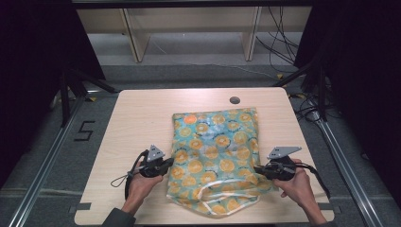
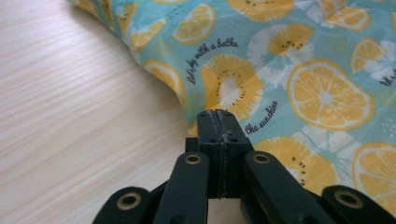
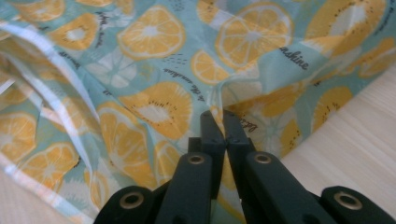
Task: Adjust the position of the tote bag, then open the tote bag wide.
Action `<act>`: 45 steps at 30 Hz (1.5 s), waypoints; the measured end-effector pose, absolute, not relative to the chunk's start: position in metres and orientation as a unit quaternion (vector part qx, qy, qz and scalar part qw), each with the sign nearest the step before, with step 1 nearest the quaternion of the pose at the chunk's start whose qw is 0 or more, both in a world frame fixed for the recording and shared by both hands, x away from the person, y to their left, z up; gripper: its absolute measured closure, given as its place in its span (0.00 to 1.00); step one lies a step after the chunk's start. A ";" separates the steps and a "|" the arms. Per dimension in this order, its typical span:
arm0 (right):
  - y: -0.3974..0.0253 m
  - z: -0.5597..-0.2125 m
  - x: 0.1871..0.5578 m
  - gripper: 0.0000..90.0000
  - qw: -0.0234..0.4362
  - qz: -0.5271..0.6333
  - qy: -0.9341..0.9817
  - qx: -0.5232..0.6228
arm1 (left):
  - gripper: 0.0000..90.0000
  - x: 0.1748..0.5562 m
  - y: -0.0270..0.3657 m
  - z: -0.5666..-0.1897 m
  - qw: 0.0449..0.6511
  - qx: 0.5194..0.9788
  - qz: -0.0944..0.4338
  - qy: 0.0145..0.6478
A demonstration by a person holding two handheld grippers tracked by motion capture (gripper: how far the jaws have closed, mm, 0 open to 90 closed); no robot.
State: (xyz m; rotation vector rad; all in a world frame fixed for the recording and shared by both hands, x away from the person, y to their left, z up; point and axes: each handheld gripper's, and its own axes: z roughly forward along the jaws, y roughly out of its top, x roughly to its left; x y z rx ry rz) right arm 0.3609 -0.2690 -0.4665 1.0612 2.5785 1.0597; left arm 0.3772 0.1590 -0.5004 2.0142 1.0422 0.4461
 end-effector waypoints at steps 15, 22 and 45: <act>-0.261 -0.469 0.356 1.00 0.072 0.363 0.865 0.340 | 0.63 0.362 0.170 -0.484 0.436 0.776 0.151 0.431; -0.260 -0.471 0.357 1.00 0.079 0.364 0.865 0.336 | 0.40 0.335 0.155 -0.470 0.443 0.807 0.100 0.378; -0.274 -0.456 0.357 0.71 0.091 0.395 0.831 0.380 | 0.24 0.294 0.117 -0.481 0.382 0.872 0.122 0.280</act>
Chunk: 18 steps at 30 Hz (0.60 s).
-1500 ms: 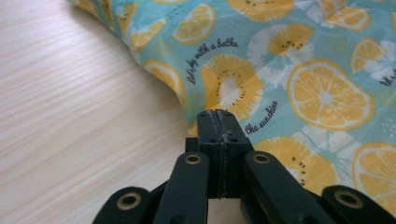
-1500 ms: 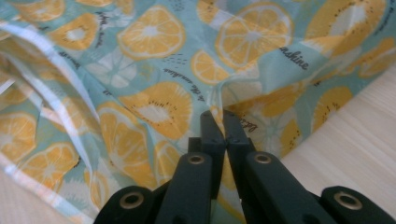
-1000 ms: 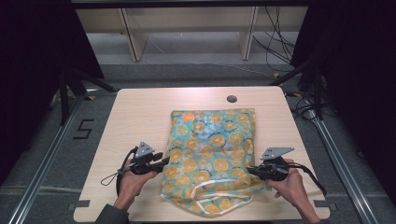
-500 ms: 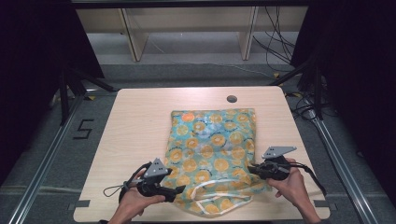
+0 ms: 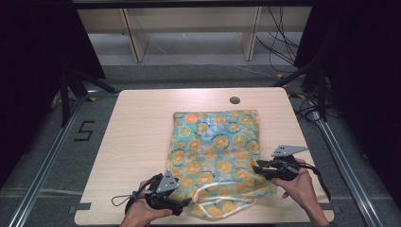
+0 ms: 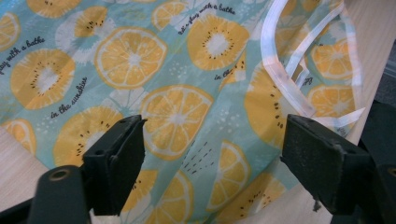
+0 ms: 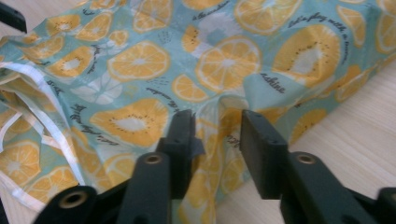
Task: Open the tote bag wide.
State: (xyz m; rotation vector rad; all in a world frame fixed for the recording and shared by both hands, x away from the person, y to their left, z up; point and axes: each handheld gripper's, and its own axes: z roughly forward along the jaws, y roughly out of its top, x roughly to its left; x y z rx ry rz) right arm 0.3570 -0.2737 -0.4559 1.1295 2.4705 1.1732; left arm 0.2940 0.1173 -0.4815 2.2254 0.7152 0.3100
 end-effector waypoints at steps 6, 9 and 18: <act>-0.275 -0.450 0.354 0.63 0.091 0.399 0.821 0.397 | 0.37 0.296 0.112 -0.488 0.374 0.881 0.133 0.258; -0.274 -0.443 0.354 0.61 0.116 0.400 0.829 0.373 | 0.82 0.310 0.116 -0.490 0.358 0.889 0.158 0.239; -0.269 -0.436 0.349 0.61 0.103 0.405 0.829 0.372 | 0.99 0.316 0.122 -0.480 0.390 0.870 0.152 0.260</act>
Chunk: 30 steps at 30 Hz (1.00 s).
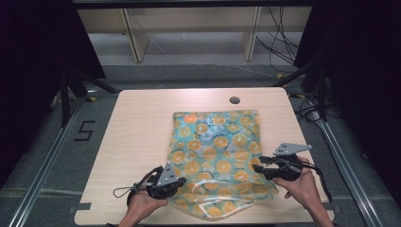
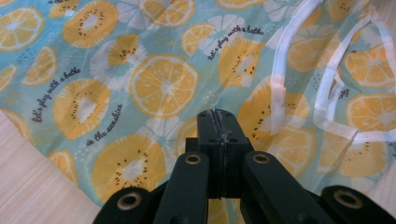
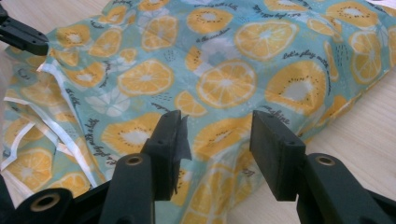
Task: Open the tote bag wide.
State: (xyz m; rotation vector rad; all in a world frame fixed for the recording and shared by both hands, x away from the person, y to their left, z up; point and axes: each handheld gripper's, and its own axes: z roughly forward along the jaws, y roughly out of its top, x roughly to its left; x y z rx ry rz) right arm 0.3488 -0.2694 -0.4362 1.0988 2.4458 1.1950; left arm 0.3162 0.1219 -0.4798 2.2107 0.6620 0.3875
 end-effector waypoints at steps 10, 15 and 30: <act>-0.256 -0.422 0.341 0.51 0.096 0.422 0.838 0.332 | 1.00 0.340 0.130 -0.459 0.421 0.844 0.167 0.286; -0.227 -0.417 0.332 0.42 0.087 0.418 0.864 0.266 | 0.99 0.360 0.125 -0.443 0.435 0.833 0.168 0.297; -0.216 -0.408 0.385 1.00 0.135 0.404 0.868 0.255 | 0.98 0.387 0.127 -0.436 0.447 0.824 0.170 0.306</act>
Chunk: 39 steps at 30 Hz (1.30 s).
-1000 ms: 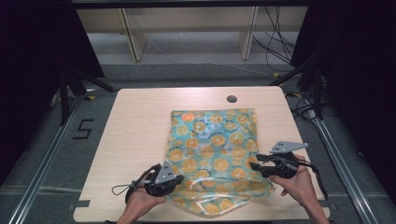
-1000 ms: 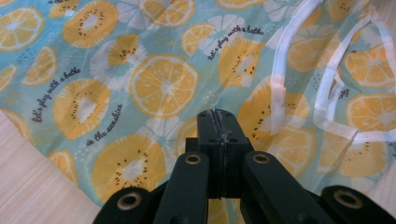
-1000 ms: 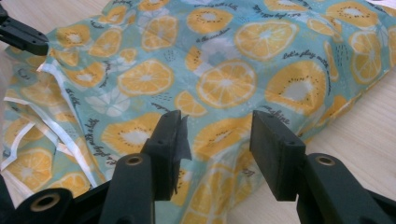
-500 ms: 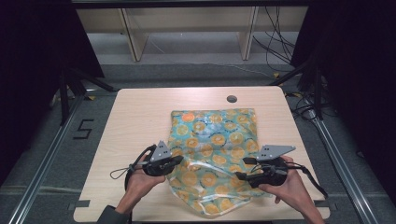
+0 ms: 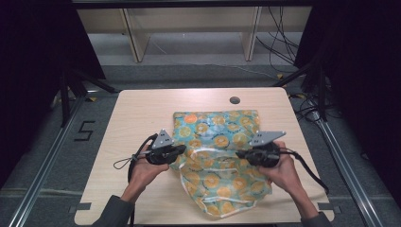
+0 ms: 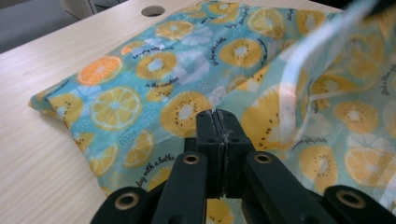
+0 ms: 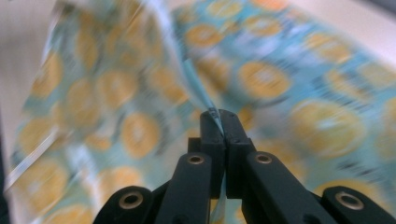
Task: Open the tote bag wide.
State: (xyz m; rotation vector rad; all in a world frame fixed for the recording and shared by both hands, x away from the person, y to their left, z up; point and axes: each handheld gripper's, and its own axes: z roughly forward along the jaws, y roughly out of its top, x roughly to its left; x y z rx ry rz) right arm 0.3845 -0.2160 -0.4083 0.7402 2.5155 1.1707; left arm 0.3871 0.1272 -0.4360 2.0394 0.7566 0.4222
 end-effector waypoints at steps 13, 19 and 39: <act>-0.202 -0.422 0.466 1.00 0.122 0.371 0.862 0.324 | 0.69 0.373 0.120 -0.427 0.427 0.828 0.204 0.301; -0.201 -0.432 0.476 1.00 0.117 0.360 0.862 0.336 | 0.64 0.343 0.093 -0.402 0.442 0.845 0.187 0.236; -0.212 -0.441 0.478 0.74 0.083 0.355 0.857 0.365 | 0.43 0.401 0.084 -0.475 0.334 0.877 0.175 0.298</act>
